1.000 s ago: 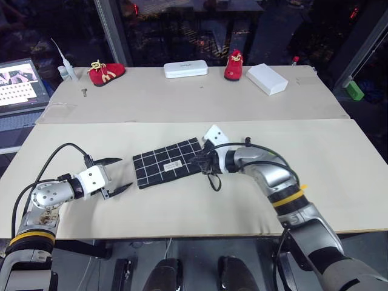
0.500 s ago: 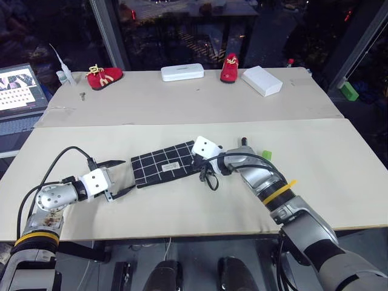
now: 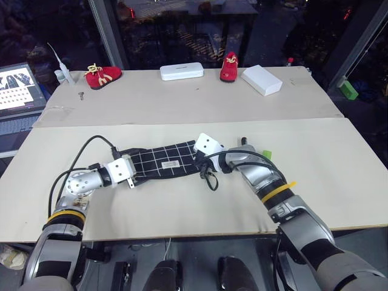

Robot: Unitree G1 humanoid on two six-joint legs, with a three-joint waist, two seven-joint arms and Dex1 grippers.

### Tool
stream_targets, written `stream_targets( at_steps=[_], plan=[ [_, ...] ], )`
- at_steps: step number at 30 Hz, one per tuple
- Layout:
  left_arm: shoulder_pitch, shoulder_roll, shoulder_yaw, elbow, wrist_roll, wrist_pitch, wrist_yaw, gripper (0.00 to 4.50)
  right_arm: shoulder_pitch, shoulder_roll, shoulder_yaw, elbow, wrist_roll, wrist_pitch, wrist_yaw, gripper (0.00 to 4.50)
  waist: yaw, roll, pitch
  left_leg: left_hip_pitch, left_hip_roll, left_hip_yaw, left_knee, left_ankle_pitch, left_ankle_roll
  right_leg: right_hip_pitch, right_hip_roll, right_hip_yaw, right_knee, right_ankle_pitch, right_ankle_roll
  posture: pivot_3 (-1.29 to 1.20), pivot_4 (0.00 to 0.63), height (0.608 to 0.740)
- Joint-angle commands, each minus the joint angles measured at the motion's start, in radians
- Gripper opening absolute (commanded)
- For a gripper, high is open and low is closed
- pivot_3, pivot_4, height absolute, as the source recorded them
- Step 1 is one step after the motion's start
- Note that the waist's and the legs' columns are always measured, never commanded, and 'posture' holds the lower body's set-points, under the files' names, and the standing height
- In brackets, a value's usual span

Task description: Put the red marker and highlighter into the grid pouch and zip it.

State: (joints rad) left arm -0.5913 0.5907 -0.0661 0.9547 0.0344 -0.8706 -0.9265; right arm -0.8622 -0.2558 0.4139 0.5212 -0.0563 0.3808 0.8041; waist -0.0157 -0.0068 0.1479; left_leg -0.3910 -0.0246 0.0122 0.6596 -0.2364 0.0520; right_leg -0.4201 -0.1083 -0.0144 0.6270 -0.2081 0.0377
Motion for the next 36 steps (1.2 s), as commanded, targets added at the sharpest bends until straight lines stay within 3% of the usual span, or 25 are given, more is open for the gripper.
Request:
stream_targets(
  at_steps=[1,17,21,29,30,36],
  plan=[
    [-0.009,-0.009,-0.015,-0.024,-0.019,-0.025,-0.032,4.5,0.001,0.0,-0.012,0.028,-0.023,0.019,-0.007,0.07,0.0,0.0,0.0,0.0,0.0,0.0,0.0,0.0,0.0,0.0,0.0,0.0,0.0,0.0,0.0,0.0,0.15,0.74],
    [0.038,-0.003,-0.027,-0.135,-0.056,-0.007,-0.08,4.5,-0.017,0.014,-0.036,0.067,-0.034,0.005,-0.013,0.07,0.0,0.0,0.0,0.0,0.0,0.0,0.0,0.0,0.0,0.0,0.0,0.001,0.0,0.0,0.0,0.0,0.15,0.74],
    [0.063,-0.017,-0.039,-0.182,-0.066,0.007,-0.091,3.43,-0.023,0.015,-0.038,0.077,-0.035,0.001,-0.013,0.0,0.0,0.0,0.0,0.0,0.0,0.0,0.0,0.0,0.0,0.0,0.0,0.001,-0.001,0.0,0.0,0.0,0.15,0.74],
    [0.079,-0.018,-0.046,-0.2,-0.074,0.032,-0.109,0.27,-0.035,0.01,-0.044,0.096,-0.037,-0.009,-0.014,0.0,0.001,0.0,0.0,0.0,0.0,0.0,0.0,0.0,0.0,-0.001,0.0,0.001,-0.001,0.0,0.0,0.0,0.15,0.74],
    [0.081,-0.018,-0.047,-0.203,-0.075,0.035,-0.113,0.11,-0.036,0.01,-0.044,0.097,-0.037,-0.01,-0.014,0.0,0.001,0.0,0.0,0.001,0.0,0.0,0.0,0.0,0.0,0.0,0.0,0.001,-0.001,0.0,0.0,0.0,0.15,0.74],
    [0.091,-0.033,-0.043,-0.252,-0.102,0.118,-0.113,0.11,-0.037,0.013,-0.055,0.099,-0.03,-0.02,-0.019,0.0,0.001,0.0,0.0,0.0,0.0,0.0,0.0,0.0,0.0,-0.001,0.0,0.001,-0.001,0.0,0.0,0.0,0.15,0.74]
  ],
)
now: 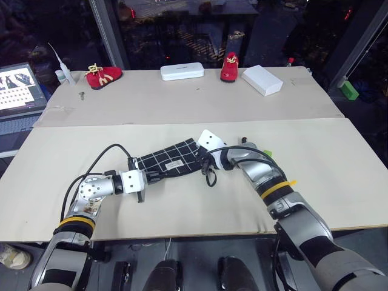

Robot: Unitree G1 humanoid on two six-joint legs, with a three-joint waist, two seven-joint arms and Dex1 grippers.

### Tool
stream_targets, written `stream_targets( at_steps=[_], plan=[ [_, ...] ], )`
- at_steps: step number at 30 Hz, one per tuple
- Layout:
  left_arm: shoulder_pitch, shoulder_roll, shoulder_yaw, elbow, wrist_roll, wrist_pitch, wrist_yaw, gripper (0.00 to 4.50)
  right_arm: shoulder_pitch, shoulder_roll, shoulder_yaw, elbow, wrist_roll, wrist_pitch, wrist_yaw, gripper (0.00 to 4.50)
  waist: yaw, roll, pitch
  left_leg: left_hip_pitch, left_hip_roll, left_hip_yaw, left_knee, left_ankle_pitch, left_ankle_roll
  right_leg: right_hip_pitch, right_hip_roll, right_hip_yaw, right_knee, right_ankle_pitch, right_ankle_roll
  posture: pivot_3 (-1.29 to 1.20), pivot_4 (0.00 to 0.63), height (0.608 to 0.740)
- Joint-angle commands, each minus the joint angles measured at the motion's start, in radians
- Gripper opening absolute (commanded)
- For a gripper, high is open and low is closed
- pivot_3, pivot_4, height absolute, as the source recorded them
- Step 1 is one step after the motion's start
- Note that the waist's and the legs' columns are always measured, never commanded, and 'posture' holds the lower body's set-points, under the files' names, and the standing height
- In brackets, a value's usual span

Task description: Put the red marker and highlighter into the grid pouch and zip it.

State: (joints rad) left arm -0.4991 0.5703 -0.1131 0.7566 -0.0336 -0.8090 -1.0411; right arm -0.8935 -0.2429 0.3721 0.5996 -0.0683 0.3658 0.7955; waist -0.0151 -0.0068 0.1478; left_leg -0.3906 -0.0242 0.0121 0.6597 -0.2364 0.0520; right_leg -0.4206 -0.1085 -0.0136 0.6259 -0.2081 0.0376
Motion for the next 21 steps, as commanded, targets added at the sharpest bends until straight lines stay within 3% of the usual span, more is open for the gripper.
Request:
stream_targets(
  at_steps=[1,7,14,17,21],
  plan=[
    [0.0,-0.014,0.006,-0.063,-0.036,0.067,0.006,0.11,-0.006,0.003,-0.026,0.018,-0.005,-0.008,-0.008,0.0,0.0,0.0,0.0,0.0,0.0,0.0,0.0,0.0,0.0,0.0,0.0,0.0,0.0,0.0,0.0,0.0,0.15,0.74],
    [0.026,-0.016,0.027,-0.116,-0.058,0.13,0.028,0.0,-0.028,0.015,-0.138,-0.011,0.098,0.065,0.028,1.8,-0.001,0.0,0.0,-0.003,0.0,0.0,0.0,0.0,0.0,-0.002,0.0,0.0,0.001,0.0,0.0,0.0,0.15,0.74],
    [0.066,-0.018,0.04,-0.171,-0.069,0.178,0.063,0.0,-0.078,-0.017,-0.326,-0.134,0.288,0.253,0.07,4.29,-0.004,0.0,0.0,-0.007,0.0,0.0,0.0,0.0,0.0,-0.004,0.0,0.0,0.0,0.0,0.0,0.0,0.15,0.74],
    [0.091,-0.023,0.05,-0.223,-0.083,0.231,0.086,0.0,-0.055,-0.118,-0.414,-0.331,0.419,0.395,0.145,4.41,0.0,0.0,0.0,-0.009,0.001,-0.001,0.0,0.0,0.0,-0.006,0.0,-0.001,0.0,0.0,0.0,0.0,0.15,0.74],
    [0.12,-0.042,0.087,-0.322,-0.142,0.333,0.13,0.0,0.015,-0.218,-0.435,-0.449,0.446,0.474,0.125,4.41,0.009,0.0,0.0,-0.012,0.001,-0.004,0.0,-0.001,0.001,-0.006,0.0,-0.002,-0.002,0.0,0.0,0.0,0.15,0.74]
  ],
)
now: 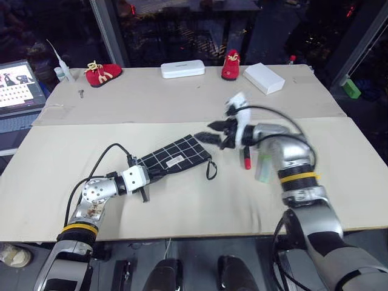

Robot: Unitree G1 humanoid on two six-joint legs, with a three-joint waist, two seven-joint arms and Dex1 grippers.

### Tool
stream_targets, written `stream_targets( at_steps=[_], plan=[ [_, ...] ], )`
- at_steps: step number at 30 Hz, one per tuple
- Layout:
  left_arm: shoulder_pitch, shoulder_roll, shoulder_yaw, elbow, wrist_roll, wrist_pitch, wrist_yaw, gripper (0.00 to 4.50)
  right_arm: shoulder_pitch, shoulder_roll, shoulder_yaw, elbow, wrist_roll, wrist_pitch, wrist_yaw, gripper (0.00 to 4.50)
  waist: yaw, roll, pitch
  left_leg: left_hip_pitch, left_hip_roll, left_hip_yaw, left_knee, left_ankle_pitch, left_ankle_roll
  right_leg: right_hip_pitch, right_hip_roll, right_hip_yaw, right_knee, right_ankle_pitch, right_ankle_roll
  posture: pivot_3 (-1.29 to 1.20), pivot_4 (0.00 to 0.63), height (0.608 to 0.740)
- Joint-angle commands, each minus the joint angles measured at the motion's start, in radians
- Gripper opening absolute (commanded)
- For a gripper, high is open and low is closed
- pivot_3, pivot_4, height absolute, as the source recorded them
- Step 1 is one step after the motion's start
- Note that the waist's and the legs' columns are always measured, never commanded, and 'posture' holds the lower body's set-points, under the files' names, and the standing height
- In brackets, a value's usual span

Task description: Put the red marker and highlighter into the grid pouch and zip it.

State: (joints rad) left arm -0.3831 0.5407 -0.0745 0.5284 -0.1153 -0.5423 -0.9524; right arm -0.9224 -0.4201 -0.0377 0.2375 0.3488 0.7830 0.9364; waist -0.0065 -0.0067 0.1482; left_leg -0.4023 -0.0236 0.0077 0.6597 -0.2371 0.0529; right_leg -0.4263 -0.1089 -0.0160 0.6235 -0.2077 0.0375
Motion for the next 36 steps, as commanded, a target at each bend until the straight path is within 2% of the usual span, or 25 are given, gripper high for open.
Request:
stream_targets(
  at_steps=[1,7,12,22,26,33,36],
  plan=[
    [0.011,-0.018,0.057,-0.118,-0.073,0.091,0.052,0.0,0.063,-0.054,-0.016,-0.099,0.02,0.065,-0.03,4.41,0.0,0.0,0.0,0.0,0.0,0.0,0.0,0.0,0.0,0.0,0.0,0.0,0.0,0.0,0.0,0.0,0.15,0.74],
    [0.053,-0.048,0.081,-0.24,-0.113,0.201,0.092,0.0,0.138,-0.043,0.058,-0.099,-0.014,0.066,-0.096,4.41,-0.014,0.0,0.0,0.003,0.0,0.002,0.0,0.0,0.0,0.001,0.0,0.003,0.0,0.0,0.0,0.0,0.15,0.74],
    [0.067,-0.061,0.078,-0.281,-0.109,0.239,0.103,0.0,0.078,0.032,0.095,0.061,-0.072,0.003,-0.169,4.41,-0.019,0.0,0.0,0.005,0.001,0.004,0.0,0.0,0.0,0.002,0.002,0.004,0.0,0.0,0.0,0.0,0.15,0.74],
    [0.053,-0.09,0.078,-0.281,-0.107,0.253,0.117,0.0,-0.007,0.111,0.126,0.292,-0.146,-0.107,-0.21,4.41,-0.007,0.0,0.0,0.003,0.0,0.004,0.0,0.0,0.0,0.002,0.001,0.003,0.0,0.0,0.0,0.0,0.15,0.74],
    [0.051,-0.098,0.077,-0.27,-0.1,0.247,0.119,0.0,-0.018,0.124,0.117,0.33,-0.153,-0.15,-0.218,3.44,-0.008,0.0,0.0,0.003,0.0,0.004,0.0,0.0,0.0,0.002,0.001,0.003,0.0,0.0,0.0,0.0,0.15,0.74],
    [0.061,-0.104,0.081,-0.267,-0.095,0.242,0.134,0.0,0.004,0.103,0.13,0.291,-0.146,-0.149,-0.173,0.85,-0.008,0.0,0.0,0.003,0.0,0.004,0.0,0.0,0.0,0.001,0.002,0.003,0.001,0.0,0.0,0.0,0.15,0.74],
    [0.062,-0.111,0.077,-0.264,-0.091,0.24,0.141,0.0,0.027,0.086,0.164,0.229,-0.147,-0.127,-0.129,0.02,-0.009,0.0,0.0,0.003,0.0,0.004,0.0,0.0,0.0,0.002,0.002,0.003,0.001,0.0,0.0,0.0,0.15,0.74]
  ],
)
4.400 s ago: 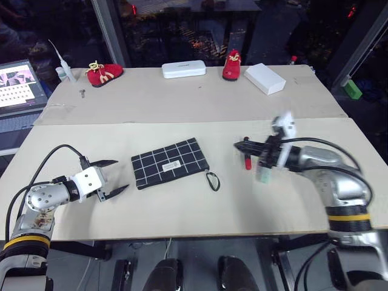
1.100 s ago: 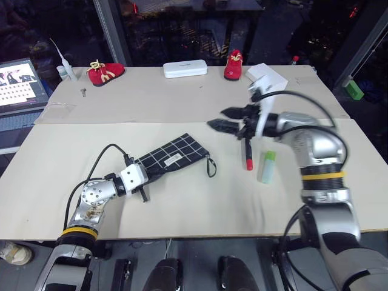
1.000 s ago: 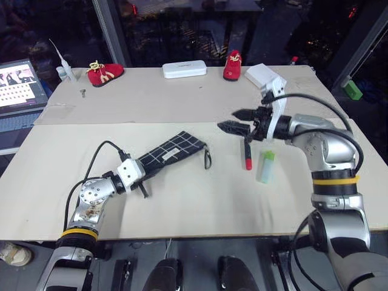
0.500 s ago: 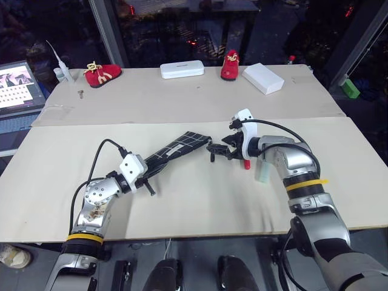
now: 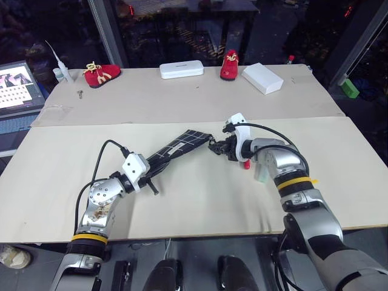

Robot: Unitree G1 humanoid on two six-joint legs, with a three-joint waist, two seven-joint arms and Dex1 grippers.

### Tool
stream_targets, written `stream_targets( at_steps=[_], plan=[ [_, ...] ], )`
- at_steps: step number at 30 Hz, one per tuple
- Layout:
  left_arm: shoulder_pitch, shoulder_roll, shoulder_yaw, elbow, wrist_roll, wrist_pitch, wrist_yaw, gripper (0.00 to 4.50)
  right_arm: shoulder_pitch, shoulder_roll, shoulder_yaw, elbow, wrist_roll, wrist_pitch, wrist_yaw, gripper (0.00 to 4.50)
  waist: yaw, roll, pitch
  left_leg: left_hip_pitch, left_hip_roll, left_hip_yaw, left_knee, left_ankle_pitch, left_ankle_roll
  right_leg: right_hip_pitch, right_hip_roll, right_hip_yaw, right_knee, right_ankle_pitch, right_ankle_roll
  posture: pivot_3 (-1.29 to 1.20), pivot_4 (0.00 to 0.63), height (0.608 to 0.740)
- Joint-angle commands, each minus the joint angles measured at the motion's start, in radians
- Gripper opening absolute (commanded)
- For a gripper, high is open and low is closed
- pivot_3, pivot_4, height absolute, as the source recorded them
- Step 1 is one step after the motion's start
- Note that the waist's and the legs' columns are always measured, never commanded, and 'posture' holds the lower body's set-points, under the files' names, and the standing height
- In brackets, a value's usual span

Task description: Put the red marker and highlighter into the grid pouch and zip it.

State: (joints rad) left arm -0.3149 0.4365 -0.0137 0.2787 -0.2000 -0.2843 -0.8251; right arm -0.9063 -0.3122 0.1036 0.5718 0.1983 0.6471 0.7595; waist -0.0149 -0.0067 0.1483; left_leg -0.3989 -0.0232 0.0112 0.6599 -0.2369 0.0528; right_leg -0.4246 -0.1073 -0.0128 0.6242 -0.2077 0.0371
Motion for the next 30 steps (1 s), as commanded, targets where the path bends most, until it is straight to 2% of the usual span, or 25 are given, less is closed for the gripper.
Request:
stream_targets(
  at_steps=[1,8,19,24,28,30],
  plan=[
    [-0.005,-0.011,0.014,-0.012,-0.005,-0.019,0.017,0.0,0.024,-0.03,0.045,-0.143,0.002,0.023,0.072,0.02,0.0,0.0,0.0,0.0,0.0,0.0,0.0,0.0,0.0,0.0,0.0,0.0,0.0,0.0,0.0,0.0,0.15,0.74],
    [-0.017,-0.041,0.005,0.015,-0.002,-0.031,0.017,0.0,0.071,-0.008,0.159,-0.328,0.001,0.074,0.131,0.02,-0.002,0.0,0.0,0.0,0.0,0.0,0.0,0.0,0.0,0.0,0.0,0.0,0.0,0.0,0.0,0.0,0.15,0.74],
    [-0.058,-0.07,-0.005,0.07,-0.001,-0.055,-0.005,0.0,0.037,0.085,0.343,-0.409,-0.021,0.06,0.212,0.02,0.0,0.0,0.0,0.0,0.0,-0.001,0.001,0.0,0.0,0.0,0.0,-0.001,0.0,0.0,0.0,0.0,0.15,0.74],
    [-0.088,-0.085,-0.013,0.105,0.002,-0.066,-0.019,0.0,-0.011,0.195,0.351,-0.335,-0.022,0.052,0.188,0.02,-0.003,0.0,0.0,0.0,0.0,-0.001,0.001,0.0,0.0,0.0,0.001,-0.001,0.001,0.0,0.0,0.0,0.15,0.74],
    [-0.09,-0.088,-0.013,0.112,0.003,-0.073,-0.028,0.0,-0.001,0.214,0.286,-0.285,-0.038,0.045,0.127,0.02,-0.001,0.0,0.0,0.0,0.0,-0.002,0.001,0.0,-0.001,0.0,0.001,-0.002,0.001,0.0,0.0,0.0,0.15,0.74],
    [-0.088,-0.089,-0.012,0.111,0.005,-0.073,-0.029,0.0,0.021,0.179,0.259,-0.277,-0.05,0.032,0.116,0.64,0.002,0.0,0.0,0.0,0.0,-0.002,0.001,0.0,-0.001,0.0,0.001,-0.001,0.001,0.0,0.0,0.0,0.15,0.74]
  ],
)
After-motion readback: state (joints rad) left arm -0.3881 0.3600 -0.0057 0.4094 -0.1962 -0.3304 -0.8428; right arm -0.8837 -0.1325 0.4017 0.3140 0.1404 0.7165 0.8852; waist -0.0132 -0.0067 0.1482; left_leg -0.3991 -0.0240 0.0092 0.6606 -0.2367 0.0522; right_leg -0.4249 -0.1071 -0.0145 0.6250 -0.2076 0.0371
